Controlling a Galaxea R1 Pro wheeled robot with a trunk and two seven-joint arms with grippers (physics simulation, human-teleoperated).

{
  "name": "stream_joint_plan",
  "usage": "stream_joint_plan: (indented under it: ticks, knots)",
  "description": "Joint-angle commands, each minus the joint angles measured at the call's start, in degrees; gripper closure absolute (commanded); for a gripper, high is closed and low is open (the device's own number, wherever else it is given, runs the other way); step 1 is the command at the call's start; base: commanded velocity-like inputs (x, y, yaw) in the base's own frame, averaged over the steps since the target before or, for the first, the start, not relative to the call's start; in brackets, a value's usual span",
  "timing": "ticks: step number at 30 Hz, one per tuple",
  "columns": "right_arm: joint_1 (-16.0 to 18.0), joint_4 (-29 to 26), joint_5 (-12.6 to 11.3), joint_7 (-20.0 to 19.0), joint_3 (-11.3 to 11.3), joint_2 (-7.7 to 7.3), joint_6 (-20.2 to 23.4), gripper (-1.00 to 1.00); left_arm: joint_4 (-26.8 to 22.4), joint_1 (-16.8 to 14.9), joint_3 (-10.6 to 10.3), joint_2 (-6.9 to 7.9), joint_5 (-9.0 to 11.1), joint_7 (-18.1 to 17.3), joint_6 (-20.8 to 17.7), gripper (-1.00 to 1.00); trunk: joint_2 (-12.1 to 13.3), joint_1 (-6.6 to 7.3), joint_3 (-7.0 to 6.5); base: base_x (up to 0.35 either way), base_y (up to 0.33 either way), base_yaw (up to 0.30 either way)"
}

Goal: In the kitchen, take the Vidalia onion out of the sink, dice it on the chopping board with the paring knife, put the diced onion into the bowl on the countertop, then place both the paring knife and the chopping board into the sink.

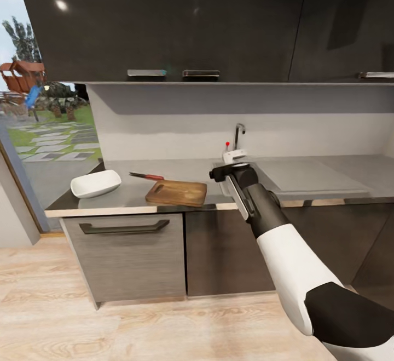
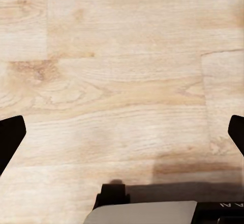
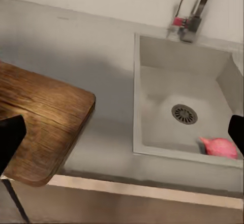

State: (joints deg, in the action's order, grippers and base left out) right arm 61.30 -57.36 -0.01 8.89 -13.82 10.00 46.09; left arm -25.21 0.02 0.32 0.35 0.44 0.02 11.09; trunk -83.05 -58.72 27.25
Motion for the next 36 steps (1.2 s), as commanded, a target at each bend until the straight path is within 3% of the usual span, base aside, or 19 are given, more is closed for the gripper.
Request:
stream_joint_plan:
  ticks: [1,5,7,9,11,15,18,23,36]
  knots:
    - [0.05,-0.03,0.11,-2.54,-0.27,0.00,0.30,-1.00,-0.03,0.00,0.01,0.00,0.08,0.01,0.08,-1.00,-0.03,-0.01,0.05,0.047,0.000,0.000]
    - [0.05,-0.07,0.22,-10.10,-0.49,-0.87,0.31,-1.00,0.36,-0.01,-0.14,0.02,0.11,0.05,-0.02,-1.00,-0.03,-0.01,0.05,0.024,0.000,0.000]
    - [0.08,-0.36,0.35,-18.55,-0.56,-2.65,0.32,-1.00,2.56,-0.02,-0.03,0.18,0.11,0.07,-0.08,-1.00,-0.03,-0.01,0.05,0.006,0.000,0.000]
    - [0.17,-0.53,1.13,-23.67,-0.57,-3.63,0.32,-1.00,4.29,-0.02,0.04,0.26,0.14,0.09,-0.09,-1.00,-0.03,-0.01,0.05,0.003,0.000,0.000]
    - [0.80,-0.69,7.88,-36.39,-0.64,-4.75,0.21,-1.00,8.22,-0.02,0.10,0.27,0.18,0.20,-0.10,-1.00,-0.03,-0.01,0.05,0.001,0.000,0.000]
    - [1.27,-0.73,20.13,-54.47,-1.43,-4.75,-2.40,-1.00,12.45,0.00,0.18,0.36,0.27,0.24,-0.07,-1.00,-0.03,-0.01,0.05,0.000,0.000,0.000]
    - [1.34,-0.81,25.43,-62.55,-1.75,-4.67,-5.84,-1.00,14.23,0.01,0.20,0.47,0.55,0.25,-0.09,-1.00,-0.03,-0.01,0.05,0.000,0.000,0.000]
    - [1.37,-1.83,27.85,-66.90,-1.90,-4.91,-7.62,-1.00,15.73,0.00,0.24,0.60,2.13,0.25,-0.10,-1.00,-0.03,-0.01,0.05,0.056,0.000,0.000]
    - [1.37,-3.30,28.12,-71.33,-1.83,-5.03,-8.02,-1.00,16.01,0.00,0.20,0.63,5.64,0.16,0.03,-1.00,-0.03,-0.01,0.05,0.256,0.000,0.000]
